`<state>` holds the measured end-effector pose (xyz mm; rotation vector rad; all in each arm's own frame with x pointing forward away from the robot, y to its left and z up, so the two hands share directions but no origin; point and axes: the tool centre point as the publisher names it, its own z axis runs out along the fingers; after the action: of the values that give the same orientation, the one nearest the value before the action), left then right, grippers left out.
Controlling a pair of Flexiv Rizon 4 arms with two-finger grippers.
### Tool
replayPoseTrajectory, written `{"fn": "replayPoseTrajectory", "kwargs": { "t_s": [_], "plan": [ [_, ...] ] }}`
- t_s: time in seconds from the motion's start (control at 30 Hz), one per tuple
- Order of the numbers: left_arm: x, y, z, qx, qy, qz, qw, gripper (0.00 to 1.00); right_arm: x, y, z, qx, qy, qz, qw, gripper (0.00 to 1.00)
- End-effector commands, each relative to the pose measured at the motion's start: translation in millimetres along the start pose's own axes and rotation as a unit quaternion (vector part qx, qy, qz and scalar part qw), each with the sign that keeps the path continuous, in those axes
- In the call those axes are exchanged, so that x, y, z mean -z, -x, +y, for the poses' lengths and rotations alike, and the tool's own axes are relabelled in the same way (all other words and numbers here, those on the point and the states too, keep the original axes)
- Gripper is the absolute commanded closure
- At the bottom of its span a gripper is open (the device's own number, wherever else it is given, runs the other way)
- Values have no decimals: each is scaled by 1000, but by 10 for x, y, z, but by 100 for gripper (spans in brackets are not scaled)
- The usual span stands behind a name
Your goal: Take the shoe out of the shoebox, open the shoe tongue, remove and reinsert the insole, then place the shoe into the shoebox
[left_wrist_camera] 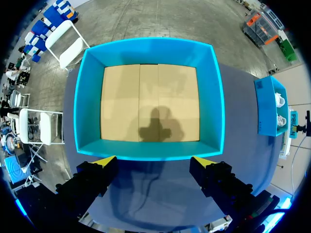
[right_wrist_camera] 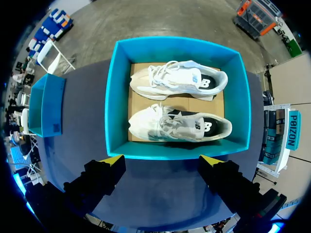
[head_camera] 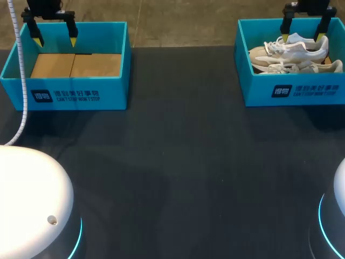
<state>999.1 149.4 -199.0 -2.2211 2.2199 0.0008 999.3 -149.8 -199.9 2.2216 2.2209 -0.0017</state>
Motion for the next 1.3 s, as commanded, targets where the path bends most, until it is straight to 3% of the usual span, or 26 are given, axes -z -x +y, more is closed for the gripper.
{"fn": "replayPoseTrajectory", "kwargs": {
  "t_s": [0.03,0.53,0.97,1.3],
  "plan": [
    [-3,2,-1,0,0,0,1000,0,-1,1,2,0,0,0,1000,0],
    [-3,2,-1,0,0,0,1000,0,-23,57,0,-12,8,-6,1000,0],
    [-3,2,-1,0,0,0,1000,0,-224,585,11,-20,6,-29,999,0],
    [-3,2,-1,0,0,0,1000,0,-534,879,118,-32,-12,-41,999,1]
  ]
}}
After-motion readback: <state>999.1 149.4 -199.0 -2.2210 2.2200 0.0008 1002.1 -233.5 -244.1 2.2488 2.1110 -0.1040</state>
